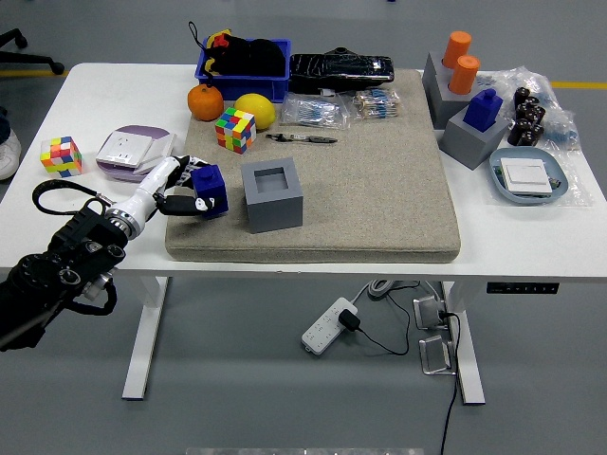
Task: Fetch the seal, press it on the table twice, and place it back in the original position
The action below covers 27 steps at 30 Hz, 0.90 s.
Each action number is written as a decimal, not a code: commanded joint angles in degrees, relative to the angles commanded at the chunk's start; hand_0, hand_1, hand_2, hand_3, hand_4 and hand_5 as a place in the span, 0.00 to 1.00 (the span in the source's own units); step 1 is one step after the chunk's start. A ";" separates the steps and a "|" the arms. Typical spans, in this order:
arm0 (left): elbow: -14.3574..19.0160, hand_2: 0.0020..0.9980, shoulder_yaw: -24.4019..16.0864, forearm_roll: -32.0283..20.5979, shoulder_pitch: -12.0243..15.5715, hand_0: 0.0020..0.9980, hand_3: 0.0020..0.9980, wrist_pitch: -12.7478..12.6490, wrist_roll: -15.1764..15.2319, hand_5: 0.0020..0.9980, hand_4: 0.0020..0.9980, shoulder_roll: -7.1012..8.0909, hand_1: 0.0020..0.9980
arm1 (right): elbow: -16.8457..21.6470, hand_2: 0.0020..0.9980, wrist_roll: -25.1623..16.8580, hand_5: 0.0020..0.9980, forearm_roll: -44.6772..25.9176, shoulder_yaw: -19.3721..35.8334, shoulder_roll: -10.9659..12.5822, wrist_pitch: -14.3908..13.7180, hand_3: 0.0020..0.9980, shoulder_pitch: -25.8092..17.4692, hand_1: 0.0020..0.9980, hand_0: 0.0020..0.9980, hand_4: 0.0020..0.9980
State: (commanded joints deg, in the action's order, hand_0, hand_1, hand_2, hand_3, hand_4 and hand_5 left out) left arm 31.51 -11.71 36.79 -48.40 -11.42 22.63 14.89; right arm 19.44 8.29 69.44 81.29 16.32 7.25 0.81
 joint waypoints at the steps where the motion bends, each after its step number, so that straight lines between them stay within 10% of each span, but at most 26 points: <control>1: 0.31 0.54 -0.34 0.47 -0.35 0.66 0.60 -0.05 -0.03 0.00 0.73 0.31 0.56 | 0.00 0.70 0.00 0.52 0.01 0.02 0.01 0.00 0.71 0.02 0.73 0.83 0.74; 16: 6.27 0.54 -5.78 5.80 -5.99 0.65 0.60 -0.49 -0.47 0.00 0.73 3.47 0.56 | -0.02 0.70 -0.02 0.52 0.03 0.64 0.07 -0.12 0.71 0.01 0.73 0.83 0.74; 27: 9.77 0.54 -3.98 6.28 -7.15 0.65 0.60 -0.11 -1.50 0.00 0.73 0.22 0.56 | -0.12 0.70 0.02 0.51 -0.03 0.43 0.03 -0.01 0.71 -0.04 0.73 0.83 0.74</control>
State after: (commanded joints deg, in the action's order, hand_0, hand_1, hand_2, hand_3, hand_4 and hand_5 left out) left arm 41.28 -15.69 43.07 -55.55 -11.53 21.13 15.11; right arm 19.32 8.30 69.41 81.72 16.35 7.25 0.77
